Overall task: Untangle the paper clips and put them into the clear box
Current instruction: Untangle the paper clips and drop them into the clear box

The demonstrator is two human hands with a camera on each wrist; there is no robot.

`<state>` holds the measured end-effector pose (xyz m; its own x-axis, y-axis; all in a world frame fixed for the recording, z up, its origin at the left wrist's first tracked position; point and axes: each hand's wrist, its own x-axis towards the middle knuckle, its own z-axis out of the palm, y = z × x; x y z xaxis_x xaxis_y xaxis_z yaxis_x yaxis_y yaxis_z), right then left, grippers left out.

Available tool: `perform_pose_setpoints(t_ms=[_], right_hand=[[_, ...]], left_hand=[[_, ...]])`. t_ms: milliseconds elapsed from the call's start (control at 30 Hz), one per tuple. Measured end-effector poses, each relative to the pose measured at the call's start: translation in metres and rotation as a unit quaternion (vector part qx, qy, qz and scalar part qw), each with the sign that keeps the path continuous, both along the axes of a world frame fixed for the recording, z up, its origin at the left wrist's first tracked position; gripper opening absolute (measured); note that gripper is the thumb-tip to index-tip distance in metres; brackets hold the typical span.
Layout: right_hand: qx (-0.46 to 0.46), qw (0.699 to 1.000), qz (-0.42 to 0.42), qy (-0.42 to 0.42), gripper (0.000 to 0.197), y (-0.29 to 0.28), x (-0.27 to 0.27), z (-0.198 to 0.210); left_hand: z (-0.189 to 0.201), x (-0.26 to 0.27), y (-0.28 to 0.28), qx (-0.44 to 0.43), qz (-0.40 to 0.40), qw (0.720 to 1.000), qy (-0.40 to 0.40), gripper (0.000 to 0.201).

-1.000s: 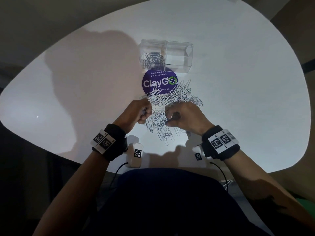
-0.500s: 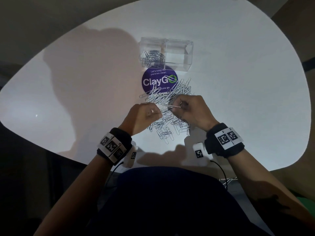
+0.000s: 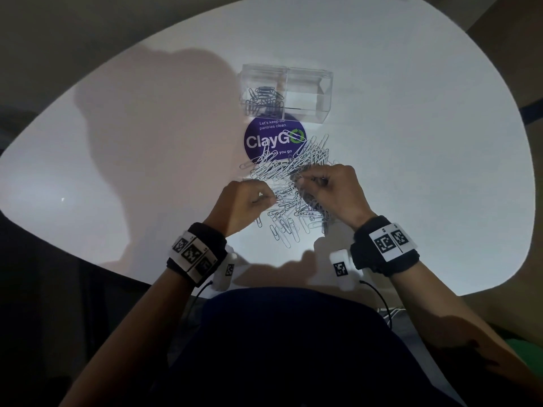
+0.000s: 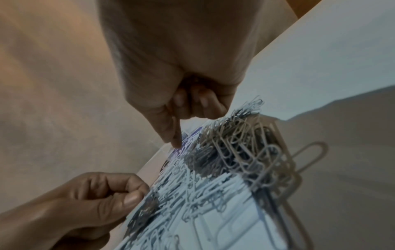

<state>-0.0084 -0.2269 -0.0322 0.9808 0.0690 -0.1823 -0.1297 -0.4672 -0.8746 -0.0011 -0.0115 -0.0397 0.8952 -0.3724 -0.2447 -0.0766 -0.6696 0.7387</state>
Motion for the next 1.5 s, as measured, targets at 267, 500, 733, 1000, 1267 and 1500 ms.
perform_pose_setpoints(t_ms=[267,500,733,1000,1267,1500], right_hand=[[0.129,0.984,-0.048,0.109,0.008,-0.001,-0.001,0.004],[0.166,0.973,-0.064,0.146,0.009,-0.002,-0.001,0.001],[0.109,0.982,-0.061,0.142,0.015,0.001,-0.003,-0.003],[0.299,0.931,-0.048,0.204,0.017,0.003,-0.003,-0.002],[0.312,0.922,-0.071,0.216,0.022,0.008,-0.002,-0.001],[0.164,0.973,0.069,0.145,0.009,0.005,-0.008,-0.001]], left_hand=[[-0.003,0.012,0.005,-0.071,0.087,0.989,0.091,0.019],[-0.004,0.015,0.002,-0.068,0.11,0.989,0.074,0.024],[0.004,0.014,0.002,-0.018,0.102,0.994,0.04,0.017],[0.006,0.014,-0.001,-0.032,0.119,0.992,0.003,0.019],[0.016,0.016,-0.005,-0.171,0.148,0.945,0.235,0.019],[0.024,0.015,0.001,-0.327,0.191,0.859,0.343,0.017]])
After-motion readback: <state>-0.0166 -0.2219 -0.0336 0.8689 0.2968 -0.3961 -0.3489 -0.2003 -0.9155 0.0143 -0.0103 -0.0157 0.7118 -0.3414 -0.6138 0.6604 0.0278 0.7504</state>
